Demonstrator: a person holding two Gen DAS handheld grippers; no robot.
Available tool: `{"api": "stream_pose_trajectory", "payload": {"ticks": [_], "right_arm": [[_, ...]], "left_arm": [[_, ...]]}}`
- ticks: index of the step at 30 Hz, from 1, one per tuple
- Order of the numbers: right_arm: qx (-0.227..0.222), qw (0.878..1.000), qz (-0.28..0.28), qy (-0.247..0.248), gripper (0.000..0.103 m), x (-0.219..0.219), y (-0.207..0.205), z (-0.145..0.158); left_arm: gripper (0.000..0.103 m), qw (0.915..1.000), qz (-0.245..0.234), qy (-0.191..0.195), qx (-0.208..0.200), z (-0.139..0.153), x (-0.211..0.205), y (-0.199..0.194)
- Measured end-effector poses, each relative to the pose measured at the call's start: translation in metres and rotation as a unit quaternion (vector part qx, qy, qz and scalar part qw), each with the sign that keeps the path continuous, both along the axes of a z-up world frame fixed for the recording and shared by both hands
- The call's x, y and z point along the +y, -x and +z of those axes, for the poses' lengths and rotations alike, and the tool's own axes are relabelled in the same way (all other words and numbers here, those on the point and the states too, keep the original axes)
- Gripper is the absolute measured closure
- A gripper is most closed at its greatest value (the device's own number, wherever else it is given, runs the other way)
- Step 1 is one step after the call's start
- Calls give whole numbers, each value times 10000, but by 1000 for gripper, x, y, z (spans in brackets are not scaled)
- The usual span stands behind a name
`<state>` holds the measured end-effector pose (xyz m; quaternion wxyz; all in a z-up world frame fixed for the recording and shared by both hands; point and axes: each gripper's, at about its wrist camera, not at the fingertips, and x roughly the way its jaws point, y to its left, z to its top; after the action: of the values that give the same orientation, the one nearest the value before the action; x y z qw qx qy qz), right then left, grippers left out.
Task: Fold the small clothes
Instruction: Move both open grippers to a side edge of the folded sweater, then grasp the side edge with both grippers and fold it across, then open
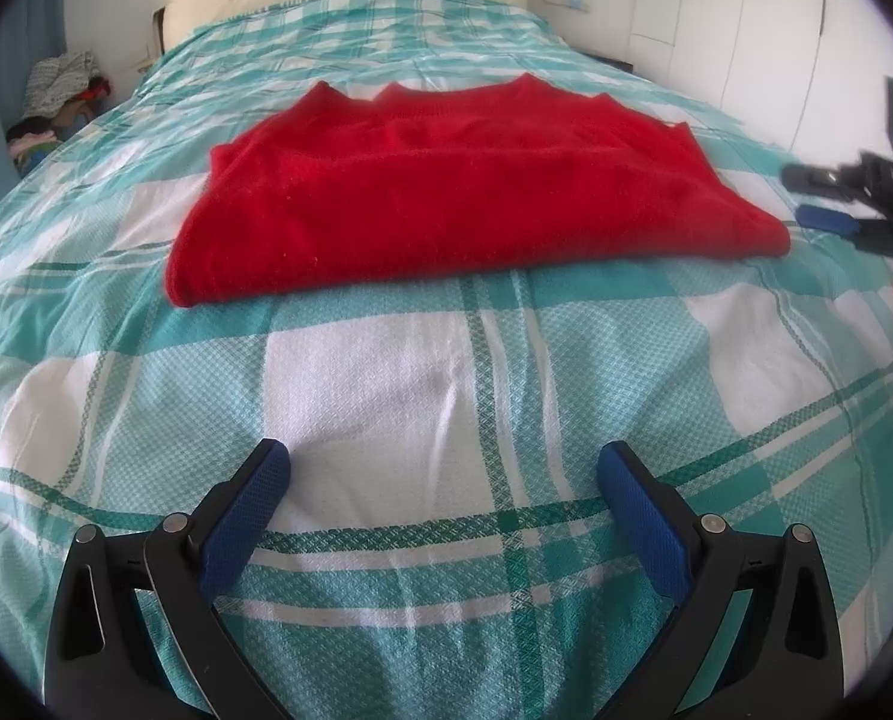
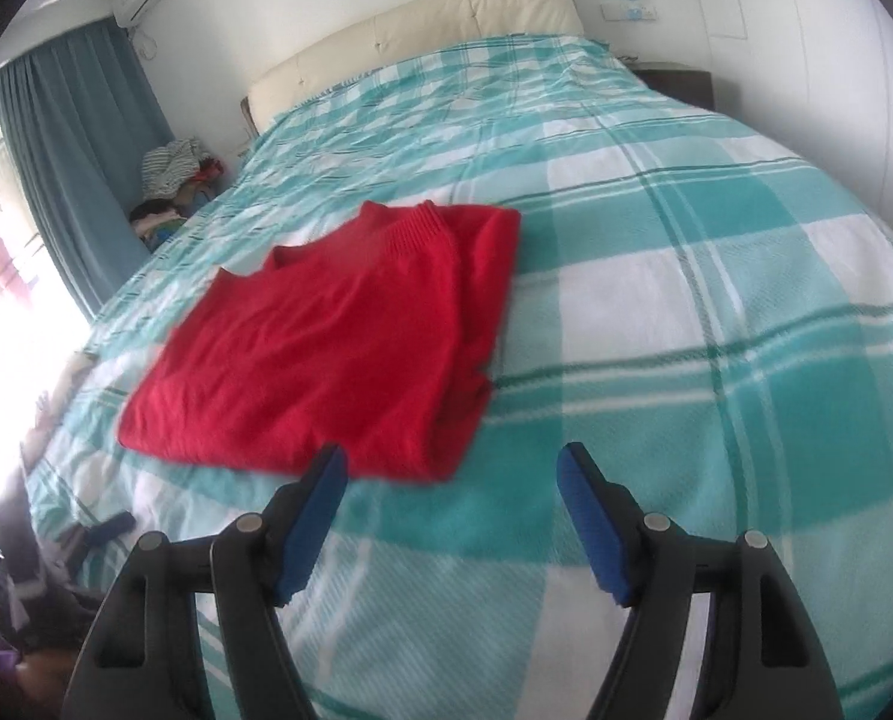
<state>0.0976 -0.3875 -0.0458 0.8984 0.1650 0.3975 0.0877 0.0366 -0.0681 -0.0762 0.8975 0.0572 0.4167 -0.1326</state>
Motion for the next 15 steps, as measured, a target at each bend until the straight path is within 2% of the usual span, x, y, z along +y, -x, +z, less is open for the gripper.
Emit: {"api": "stream_pose_trajectory", "payload": {"ticks": [3,6,8,11,15], "right_arm": [[316,9992,161,-174,31,-14,-51,1],[842,9951,440,-253,34,-22,-97,-10],[1160,9904,612,-442,42,-24,-121,-20],[1274,9867,732,-694,45,-25,-144,-30],[1356,9801,874,-1160,52,-23,-171,-37]], "left_arm": [[2,9980,-595,42,-191,22,-17,9],[2,9907,-1310,114,-336,43,-49,13],[2,9848,-1706,138,-309,49,-77,7],[3,9760,-2154,36,-327,46,-122,-10],[31,9653,-2601,-189,-126,30,-176,-38]]}}
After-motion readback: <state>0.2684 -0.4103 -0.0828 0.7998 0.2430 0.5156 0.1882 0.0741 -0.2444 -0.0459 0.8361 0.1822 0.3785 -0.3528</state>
